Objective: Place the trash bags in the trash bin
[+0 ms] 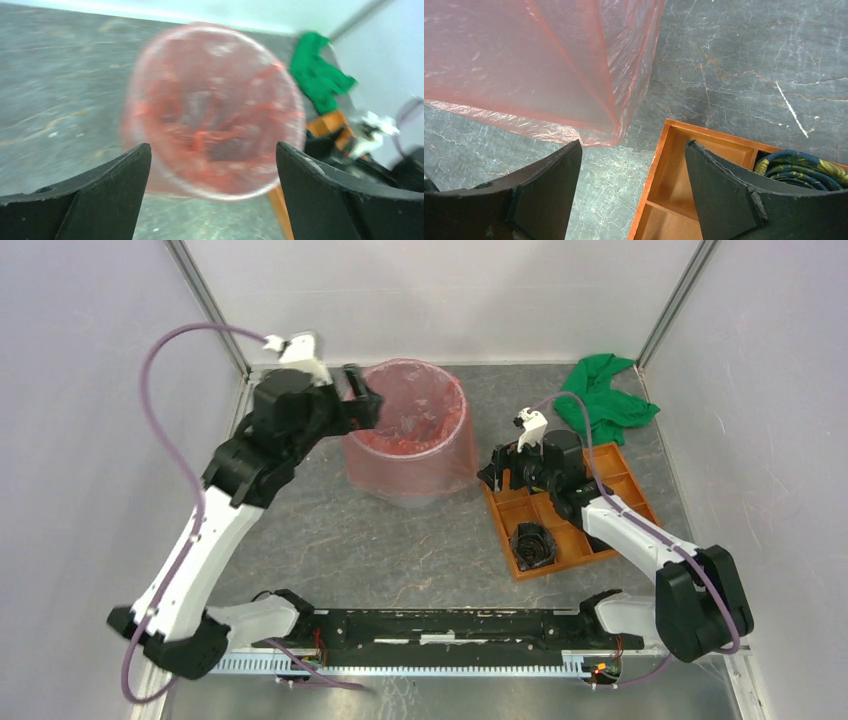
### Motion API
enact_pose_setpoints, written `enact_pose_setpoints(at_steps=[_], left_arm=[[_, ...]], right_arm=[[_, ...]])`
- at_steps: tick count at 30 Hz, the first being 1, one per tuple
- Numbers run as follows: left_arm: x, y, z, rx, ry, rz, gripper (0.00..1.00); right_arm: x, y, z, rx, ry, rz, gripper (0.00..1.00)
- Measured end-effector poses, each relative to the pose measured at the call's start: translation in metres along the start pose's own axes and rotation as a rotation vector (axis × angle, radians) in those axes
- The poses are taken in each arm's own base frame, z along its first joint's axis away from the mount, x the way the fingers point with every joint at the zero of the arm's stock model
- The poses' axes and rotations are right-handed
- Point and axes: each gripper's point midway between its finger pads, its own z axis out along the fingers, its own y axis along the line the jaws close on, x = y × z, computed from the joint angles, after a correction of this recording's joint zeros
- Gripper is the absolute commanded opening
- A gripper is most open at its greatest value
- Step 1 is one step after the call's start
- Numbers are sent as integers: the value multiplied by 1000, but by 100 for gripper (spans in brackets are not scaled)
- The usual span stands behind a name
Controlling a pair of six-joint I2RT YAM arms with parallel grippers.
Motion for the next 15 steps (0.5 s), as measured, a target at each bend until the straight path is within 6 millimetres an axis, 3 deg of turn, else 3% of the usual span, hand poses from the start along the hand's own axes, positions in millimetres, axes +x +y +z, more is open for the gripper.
enact_pose_setpoints(at_steps=[4,5,7,11,15], left_arm=[[-3,91,-33,-253,-75,-63,100],[3,120,-41,-346,-85,-89,100],[22,150,-48,-441,-60,-119,100],[84,174,-37,-476,52,-207,100],[168,180,-13,-432,218,-330,100]], right_arm=[[-6,3,-8,6,-15,-18,86],[-8,4,-10,6,-19,-22,86],[-12,6,-14,6,-26,-32,87],[-26,9,-22,8,-55,-56,89],[-35,10,-30,21,-79,-78,91]])
